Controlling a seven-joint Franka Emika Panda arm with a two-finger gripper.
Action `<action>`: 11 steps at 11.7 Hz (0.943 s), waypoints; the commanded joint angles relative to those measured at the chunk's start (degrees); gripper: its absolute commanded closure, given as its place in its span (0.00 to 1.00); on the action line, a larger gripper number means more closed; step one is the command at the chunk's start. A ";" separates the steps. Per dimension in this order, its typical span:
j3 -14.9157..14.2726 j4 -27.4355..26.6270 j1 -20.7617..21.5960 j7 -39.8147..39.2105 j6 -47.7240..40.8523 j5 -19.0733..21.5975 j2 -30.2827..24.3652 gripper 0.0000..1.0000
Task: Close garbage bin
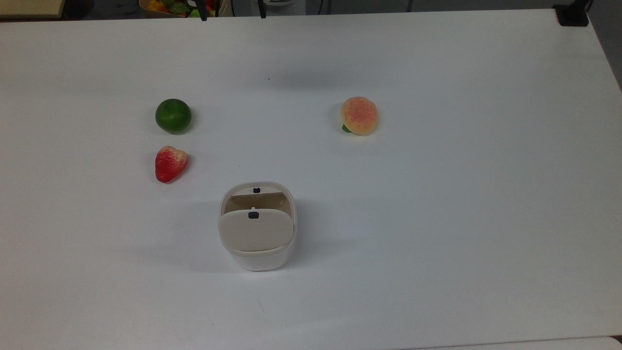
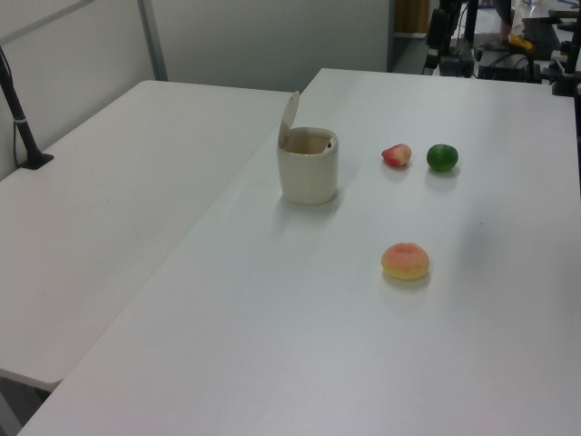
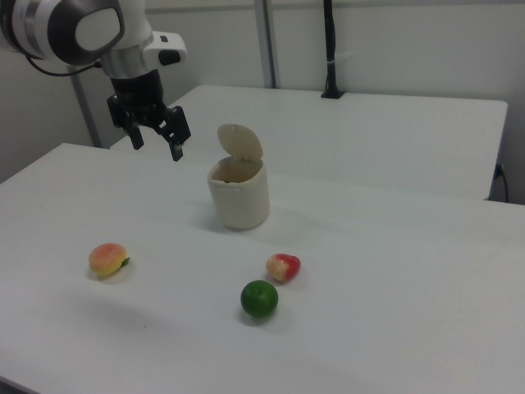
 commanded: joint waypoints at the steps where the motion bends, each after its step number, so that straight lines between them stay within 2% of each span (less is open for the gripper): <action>1: -0.54 -0.52 1.02 -1.01 2.97 -0.70 -0.15 0.44; 2: -0.54 -0.52 1.02 -1.28 2.98 -0.35 -0.15 0.64; 4: -0.54 -0.44 0.84 -1.10 3.06 0.09 -0.15 0.94; 5: -0.46 -0.44 0.84 -1.10 3.06 0.09 -0.15 1.00; 11: -0.46 -0.44 0.67 -1.19 3.24 2.64 0.47 1.00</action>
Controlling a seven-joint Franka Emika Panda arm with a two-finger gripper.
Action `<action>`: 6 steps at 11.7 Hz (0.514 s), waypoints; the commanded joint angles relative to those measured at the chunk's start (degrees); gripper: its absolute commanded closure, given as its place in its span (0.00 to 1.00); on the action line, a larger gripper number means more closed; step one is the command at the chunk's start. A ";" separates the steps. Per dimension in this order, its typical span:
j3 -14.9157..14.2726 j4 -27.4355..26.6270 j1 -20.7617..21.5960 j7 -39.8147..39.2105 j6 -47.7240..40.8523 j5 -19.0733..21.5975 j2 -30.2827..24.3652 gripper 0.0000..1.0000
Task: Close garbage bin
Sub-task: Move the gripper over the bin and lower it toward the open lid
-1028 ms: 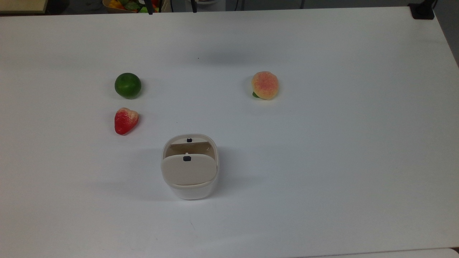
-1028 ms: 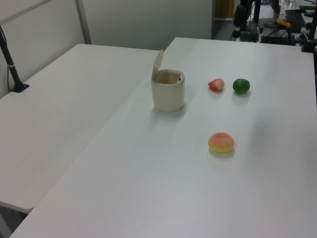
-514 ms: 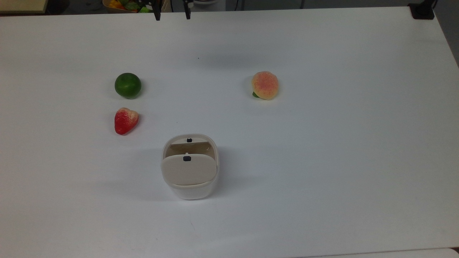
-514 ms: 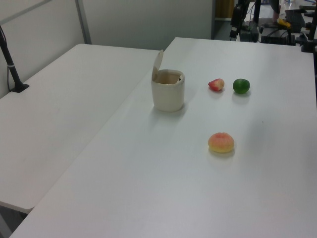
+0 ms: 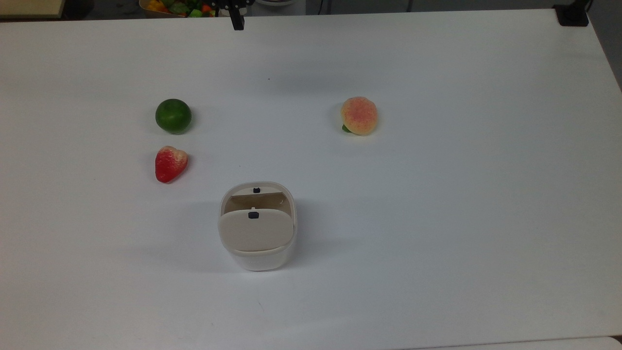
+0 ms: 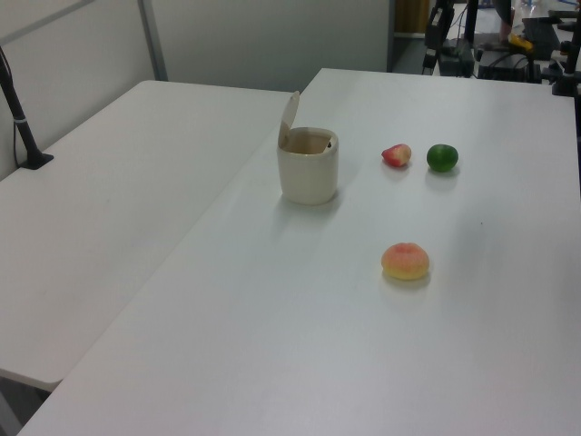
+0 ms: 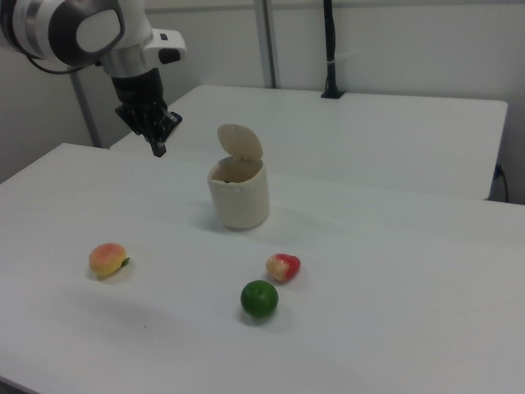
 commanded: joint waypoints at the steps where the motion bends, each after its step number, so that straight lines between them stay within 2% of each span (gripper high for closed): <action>1: -0.37 -0.42 0.59 -0.94 2.15 1.90 1.23 1.00; 6: -0.37 -0.16 0.42 0.55 22.34 4.99 5.28 1.00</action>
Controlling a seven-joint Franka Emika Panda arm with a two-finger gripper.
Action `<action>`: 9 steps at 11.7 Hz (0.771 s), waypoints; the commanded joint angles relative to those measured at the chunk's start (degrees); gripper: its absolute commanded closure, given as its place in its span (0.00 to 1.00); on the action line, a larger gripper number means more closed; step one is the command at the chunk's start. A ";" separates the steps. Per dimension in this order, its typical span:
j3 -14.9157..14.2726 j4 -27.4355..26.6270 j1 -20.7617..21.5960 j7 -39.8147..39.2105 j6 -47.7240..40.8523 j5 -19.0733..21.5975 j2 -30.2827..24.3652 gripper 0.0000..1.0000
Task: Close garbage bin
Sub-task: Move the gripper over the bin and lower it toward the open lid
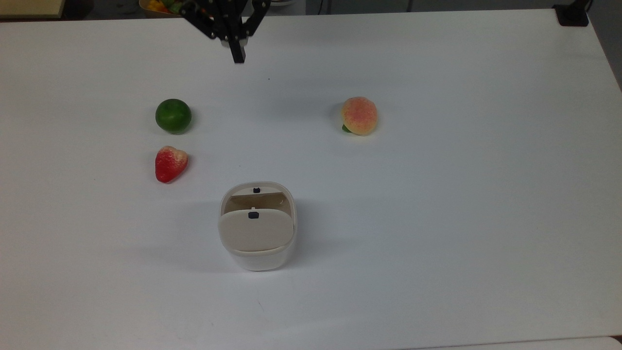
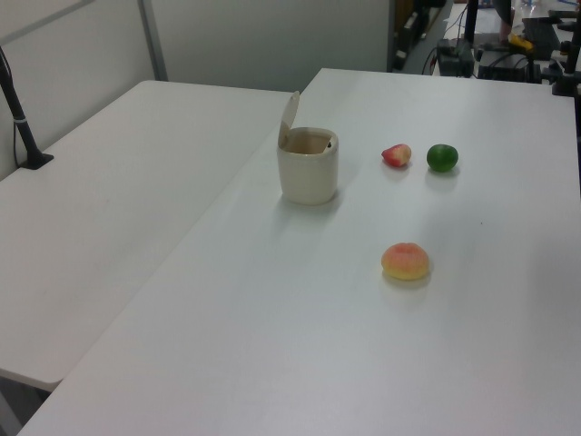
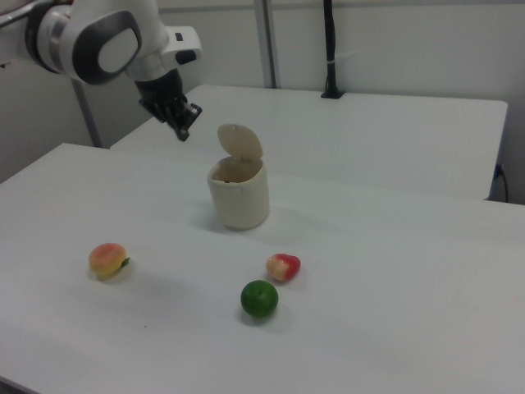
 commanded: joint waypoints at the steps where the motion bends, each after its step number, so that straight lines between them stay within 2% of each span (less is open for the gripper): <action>1: -0.37 0.27 0.42 0.53 10.88 1.78 2.24 1.00; 5: -0.37 3.51 0.51 3.86 20.12 1.60 7.07 1.00; 9: -0.28 11.49 0.59 6.66 29.26 1.43 15.41 1.00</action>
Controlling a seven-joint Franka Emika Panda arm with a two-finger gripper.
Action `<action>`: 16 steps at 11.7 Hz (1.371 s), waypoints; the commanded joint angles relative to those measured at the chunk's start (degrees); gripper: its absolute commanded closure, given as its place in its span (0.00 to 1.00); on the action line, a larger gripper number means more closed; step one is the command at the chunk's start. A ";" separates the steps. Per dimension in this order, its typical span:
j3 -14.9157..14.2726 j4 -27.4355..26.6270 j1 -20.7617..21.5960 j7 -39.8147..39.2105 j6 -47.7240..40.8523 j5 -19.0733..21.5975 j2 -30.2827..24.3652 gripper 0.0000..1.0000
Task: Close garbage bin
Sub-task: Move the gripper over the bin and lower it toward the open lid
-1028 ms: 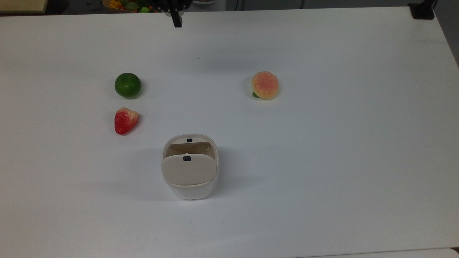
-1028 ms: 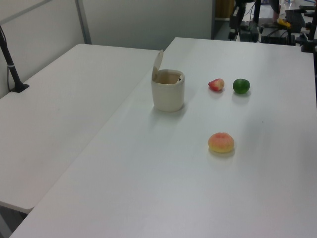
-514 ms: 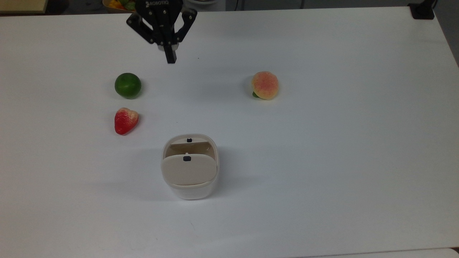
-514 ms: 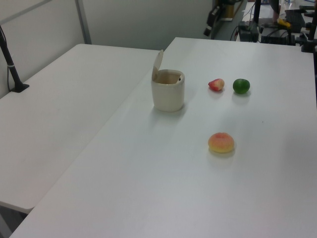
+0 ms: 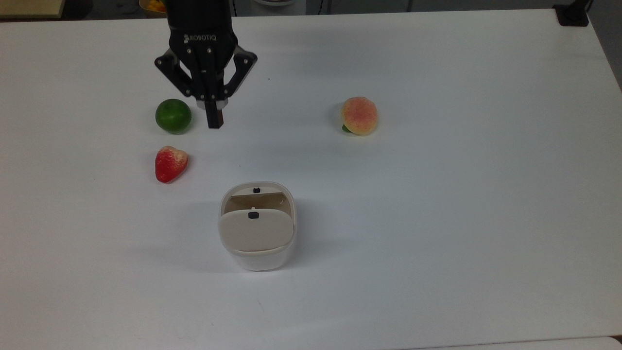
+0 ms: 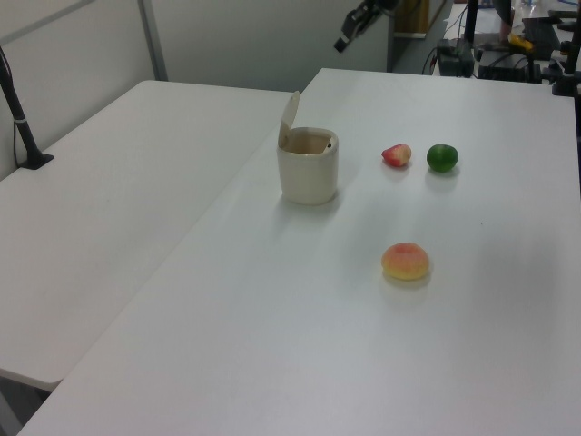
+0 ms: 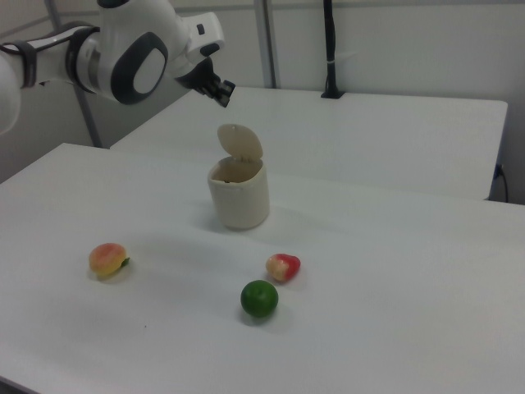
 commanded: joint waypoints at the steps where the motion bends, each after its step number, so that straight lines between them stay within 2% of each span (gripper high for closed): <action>1: -0.29 9.06 0.56 4.82 5.29 0.74 8.16 1.00; 4: -0.11 13.38 1.00 6.15 10.47 0.65 13.79 1.00; 8: -0.02 14.27 2.67 6.86 16.20 0.13 18.37 1.00; 16: -0.02 9.89 3.20 6.33 15.33 -0.31 18.55 1.00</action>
